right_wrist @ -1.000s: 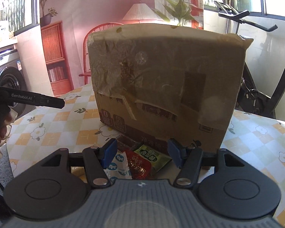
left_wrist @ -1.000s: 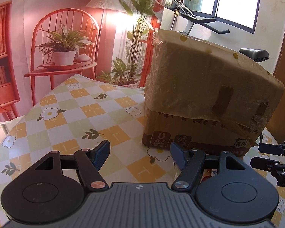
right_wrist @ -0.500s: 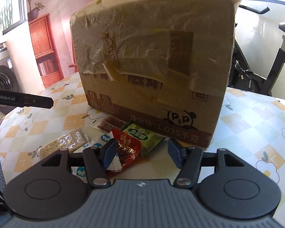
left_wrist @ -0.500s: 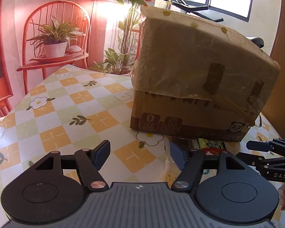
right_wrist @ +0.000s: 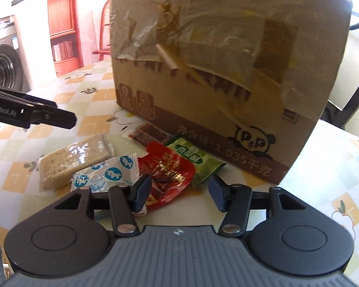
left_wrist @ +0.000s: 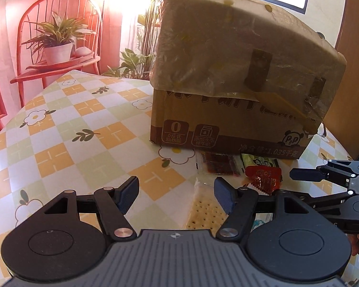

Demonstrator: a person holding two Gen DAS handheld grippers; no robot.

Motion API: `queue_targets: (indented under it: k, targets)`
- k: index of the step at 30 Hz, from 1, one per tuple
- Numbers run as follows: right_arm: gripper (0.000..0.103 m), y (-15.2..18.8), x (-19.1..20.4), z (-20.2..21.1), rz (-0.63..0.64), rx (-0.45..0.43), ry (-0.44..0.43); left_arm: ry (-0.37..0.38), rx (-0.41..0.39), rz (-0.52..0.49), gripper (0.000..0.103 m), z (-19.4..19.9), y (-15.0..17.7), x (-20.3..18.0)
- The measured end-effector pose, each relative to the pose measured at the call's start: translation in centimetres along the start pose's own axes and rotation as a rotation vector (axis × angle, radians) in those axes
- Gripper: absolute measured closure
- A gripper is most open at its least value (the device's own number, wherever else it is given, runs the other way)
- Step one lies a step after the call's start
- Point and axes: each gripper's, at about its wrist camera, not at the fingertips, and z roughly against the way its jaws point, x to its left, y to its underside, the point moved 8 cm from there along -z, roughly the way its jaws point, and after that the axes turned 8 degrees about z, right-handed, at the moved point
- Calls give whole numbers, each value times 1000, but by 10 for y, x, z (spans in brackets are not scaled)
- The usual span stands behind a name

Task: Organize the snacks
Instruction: 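Lower the right tool onto the red spicy snack bag and grasp it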

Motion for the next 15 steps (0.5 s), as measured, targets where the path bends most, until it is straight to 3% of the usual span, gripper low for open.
queue_targets:
  k: [4, 7, 12, 15]
  targets:
    - [47, 5, 19, 2, 28, 13, -61, 2, 5, 2, 32, 0, 2, 3]
    - [47, 3, 19, 4, 35, 2, -49, -3, 7, 10, 32, -1, 2, 5]
    - [47, -6, -9, -5, -141, 12, -10, -9, 0, 21, 32, -2, 2, 8]
    - [46, -4, -11, -12, -268, 45, -79, -8, -4, 32, 32, -1, 0, 11]
